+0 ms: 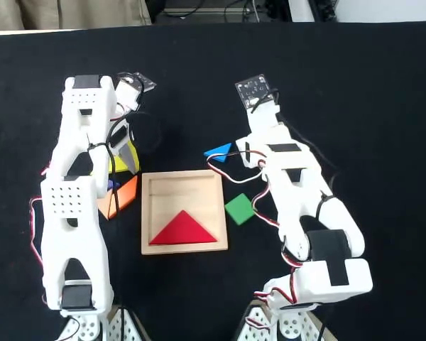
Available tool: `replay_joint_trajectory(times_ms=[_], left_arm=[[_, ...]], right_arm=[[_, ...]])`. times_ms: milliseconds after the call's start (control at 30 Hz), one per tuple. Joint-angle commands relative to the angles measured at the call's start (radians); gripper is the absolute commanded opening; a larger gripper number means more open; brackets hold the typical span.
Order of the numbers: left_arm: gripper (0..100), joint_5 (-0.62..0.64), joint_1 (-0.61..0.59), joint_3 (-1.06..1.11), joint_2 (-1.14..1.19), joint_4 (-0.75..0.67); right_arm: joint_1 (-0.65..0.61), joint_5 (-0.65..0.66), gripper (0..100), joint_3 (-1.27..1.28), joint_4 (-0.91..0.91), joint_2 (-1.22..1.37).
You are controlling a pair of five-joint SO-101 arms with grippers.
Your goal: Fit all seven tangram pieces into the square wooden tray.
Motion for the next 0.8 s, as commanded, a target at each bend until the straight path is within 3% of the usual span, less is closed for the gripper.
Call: replay_joint_trajectory(times_ms=[0,133,467,767], left_arm=[[26,-0.006,0.004,-0.001,0.003,-0.018],[16,-0.002,0.012,-0.019,0.003,-0.012],[16,0.000,0.013,-0.019,-0.025,-0.009],[15,0.002,0.056,-0.008,-0.137,0.124]], right_arm=[[-0.017,0.009,1.1,-0.038,-0.005,-0.008],[-0.017,0.009,1.1,-0.038,-0.005,-0.008],[-0.017,0.009,1.1,-0.038,-0.006,-0.008],[-0.017,0.009,1.1,-0.039,-0.006,-0.008]])
